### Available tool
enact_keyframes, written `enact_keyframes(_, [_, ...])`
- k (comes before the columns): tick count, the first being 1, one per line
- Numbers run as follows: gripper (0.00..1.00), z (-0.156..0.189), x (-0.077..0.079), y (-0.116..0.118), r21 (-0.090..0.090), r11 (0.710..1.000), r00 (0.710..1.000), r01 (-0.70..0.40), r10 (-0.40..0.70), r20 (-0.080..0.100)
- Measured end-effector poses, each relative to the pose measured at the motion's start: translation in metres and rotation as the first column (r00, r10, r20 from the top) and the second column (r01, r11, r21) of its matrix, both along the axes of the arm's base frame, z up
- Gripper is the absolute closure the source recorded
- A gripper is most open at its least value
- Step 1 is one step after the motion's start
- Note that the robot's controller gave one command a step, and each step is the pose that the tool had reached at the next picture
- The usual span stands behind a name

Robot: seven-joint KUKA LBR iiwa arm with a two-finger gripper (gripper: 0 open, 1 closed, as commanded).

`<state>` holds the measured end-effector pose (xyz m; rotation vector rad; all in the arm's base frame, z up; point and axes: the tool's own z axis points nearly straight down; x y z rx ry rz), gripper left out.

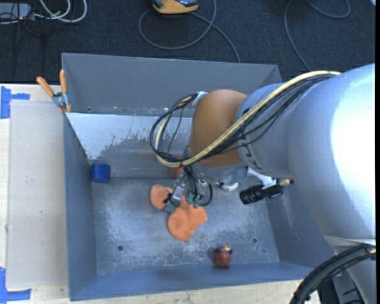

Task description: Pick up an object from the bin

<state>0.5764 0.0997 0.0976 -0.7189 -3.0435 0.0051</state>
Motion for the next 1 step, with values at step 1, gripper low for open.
enact_keyframes(1, [1.00, 0.0145, 0.0025, 0.0003, 0.001, 1.000, 1.000, 0.000, 0.000, 0.008])
